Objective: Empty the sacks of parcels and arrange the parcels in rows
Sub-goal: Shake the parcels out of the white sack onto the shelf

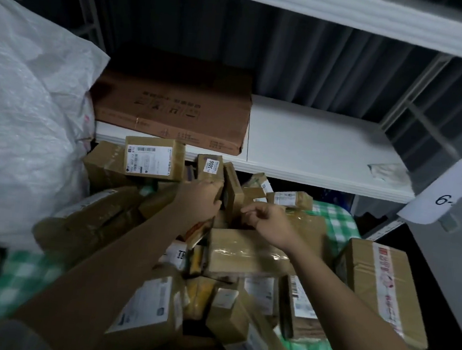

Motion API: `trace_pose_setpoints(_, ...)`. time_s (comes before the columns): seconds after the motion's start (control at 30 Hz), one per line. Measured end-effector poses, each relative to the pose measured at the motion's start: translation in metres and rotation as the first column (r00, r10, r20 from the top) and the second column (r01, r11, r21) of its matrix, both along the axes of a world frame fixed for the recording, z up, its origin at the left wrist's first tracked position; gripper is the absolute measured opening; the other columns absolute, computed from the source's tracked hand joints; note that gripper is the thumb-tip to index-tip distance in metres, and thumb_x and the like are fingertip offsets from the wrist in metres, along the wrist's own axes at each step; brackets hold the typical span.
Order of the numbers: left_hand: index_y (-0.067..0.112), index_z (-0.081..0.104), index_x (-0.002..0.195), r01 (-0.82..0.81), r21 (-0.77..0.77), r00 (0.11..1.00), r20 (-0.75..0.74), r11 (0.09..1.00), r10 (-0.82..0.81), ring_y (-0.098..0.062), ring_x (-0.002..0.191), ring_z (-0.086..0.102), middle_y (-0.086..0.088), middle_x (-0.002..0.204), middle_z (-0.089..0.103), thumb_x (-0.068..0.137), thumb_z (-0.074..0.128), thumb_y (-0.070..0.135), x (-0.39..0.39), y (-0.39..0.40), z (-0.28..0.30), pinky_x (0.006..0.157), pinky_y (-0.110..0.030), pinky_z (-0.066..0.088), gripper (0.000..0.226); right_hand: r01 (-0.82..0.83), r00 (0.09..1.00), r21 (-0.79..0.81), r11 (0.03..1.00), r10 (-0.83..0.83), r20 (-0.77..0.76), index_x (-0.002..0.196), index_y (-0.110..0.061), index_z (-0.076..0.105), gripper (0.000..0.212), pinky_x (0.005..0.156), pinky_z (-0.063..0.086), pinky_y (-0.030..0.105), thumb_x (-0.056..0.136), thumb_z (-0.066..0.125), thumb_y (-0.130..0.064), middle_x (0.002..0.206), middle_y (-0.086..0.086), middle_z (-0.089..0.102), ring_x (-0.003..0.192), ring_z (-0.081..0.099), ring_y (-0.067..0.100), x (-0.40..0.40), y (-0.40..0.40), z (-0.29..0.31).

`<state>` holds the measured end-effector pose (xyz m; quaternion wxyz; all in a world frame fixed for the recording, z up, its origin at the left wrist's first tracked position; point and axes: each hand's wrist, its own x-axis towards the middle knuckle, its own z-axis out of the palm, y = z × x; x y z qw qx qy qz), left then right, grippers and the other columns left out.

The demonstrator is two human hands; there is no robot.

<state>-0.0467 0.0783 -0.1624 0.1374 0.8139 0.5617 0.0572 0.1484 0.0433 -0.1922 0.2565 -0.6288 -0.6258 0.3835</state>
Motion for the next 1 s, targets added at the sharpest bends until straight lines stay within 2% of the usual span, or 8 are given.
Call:
trace_pose_setpoints(0.17,0.015,0.055,0.120,-0.098,-0.023,0.995,0.017,0.995,0.098,-0.022,0.107,0.057,-0.003,0.117,0.060,0.094,0.048,0.028,0.057,-0.004,-0.004,0.087,-0.037,0.046,0.029,-0.079,0.997,-0.025,0.997,0.079,0.001,0.095,-0.019,0.071,0.026,0.086,0.047,0.024,0.094,0.051,-0.003,0.096,-0.005,0.068,0.097,0.061,0.012,0.060,0.008,0.004)
trace_pose_setpoints(0.27,0.014,0.055,0.110,-0.124,-0.064,0.991,0.044,0.990,0.127,-0.023,0.102,0.057,-0.004,0.113,0.059,0.095,0.049,0.028,0.082,-0.007,-0.007,0.081,-0.036,0.049,0.021,-0.073,0.996,0.002,0.997,0.073,0.045,0.088,-0.024,0.070,0.031,0.093,0.051,0.037,0.092,0.051,-0.001,0.099,-0.005,0.069,0.100,0.064,0.021,0.091,0.017,0.003)
trace_pose_setpoints(0.4,0.018,0.054,0.116,-0.164,-0.082,0.985,0.031,0.983,0.167,-0.022,0.106,0.058,-0.002,0.120,0.059,0.095,0.053,0.029,0.103,-0.007,-0.005,0.082,-0.035,0.047,0.023,-0.027,0.995,0.030,0.999,0.024,0.095,0.092,-0.005,0.071,0.021,0.093,0.048,0.032,0.089,0.053,0.006,0.105,0.007,0.070,0.104,0.063,0.025,0.125,0.034,0.001)
trace_pose_setpoints(0.47,0.018,0.053,0.118,-0.165,-0.090,0.986,0.020,0.982,0.167,-0.023,0.106,0.059,-0.003,0.121,0.059,0.096,0.052,0.029,0.107,-0.004,-0.005,0.084,-0.036,0.049,0.025,-0.022,0.975,0.103,0.994,-0.001,0.223,0.105,-0.003,0.069,0.024,0.091,0.045,0.030,0.085,0.057,0.004,0.113,0.011,0.067,0.108,0.060,0.027,0.138,0.046,-0.006)
trace_pose_setpoints(0.6,0.016,0.052,0.125,-0.140,-0.112,0.990,0.000,0.984,0.140,-0.023,0.110,0.057,-0.005,0.126,0.057,0.096,0.051,0.030,0.114,0.005,-0.009,0.090,-0.040,0.051,0.032,-0.085,0.819,0.047,0.995,0.043,0.572,0.151,-0.018,0.030,0.076,0.112,0.027,0.042,0.083,0.063,-0.011,0.154,0.014,0.028,0.139,0.026,0.037,0.158,0.072,-0.027)
trace_pose_setpoints(0.73,0.016,0.048,0.132,-0.112,-0.127,0.994,-0.004,0.986,0.112,-0.025,0.119,0.052,-0.007,0.133,0.052,0.097,0.050,0.029,0.123,0.018,-0.014,0.095,-0.041,0.048,0.038,-0.083,0.615,-0.150,0.985,0.169,0.770,0.155,-0.028,-0.005,0.102,0.119,0.008,0.051,0.084,0.067,-0.015,0.162,0.009,-0.005,0.148,-0.002,0.037,0.166,0.092,-0.041)
trace_pose_setpoints(0.87,0.016,0.046,0.135,-0.093,-0.156,0.995,0.012,0.983,0.096,-0.024,0.122,0.049,-0.007,0.135,0.049,0.097,0.051,0.028,0.131,0.030,-0.023,0.094,-0.036,0.045,0.040,-0.131,0.469,-0.244,0.961,0.277,0.839,0.155,-0.024,-0.004,0.101,0.120,0.011,0.050,0.084,0.068,-0.016,0.161,0.012,0.007,0.148,0.006,0.035,0.167,0.109,-0.053)
trace_pose_setpoints(1.0,0.019,0.041,0.140,-0.094,-0.185,0.994,0.044,0.978,0.104,-0.024,0.126,0.046,-0.006,0.141,0.045,0.098,0.049,0.028,0.135,0.039,-0.030,0.096,-0.035,0.043,0.044,-0.150,0.438,-0.176,0.973,0.225,0.870,0.147,-0.017,0.026,0.077,0.114,0.028,0.046,0.082,0.068,-0.014,0.145,0.013,0.037,0.136,0.034,0.034,0.168,0.118,-0.063)
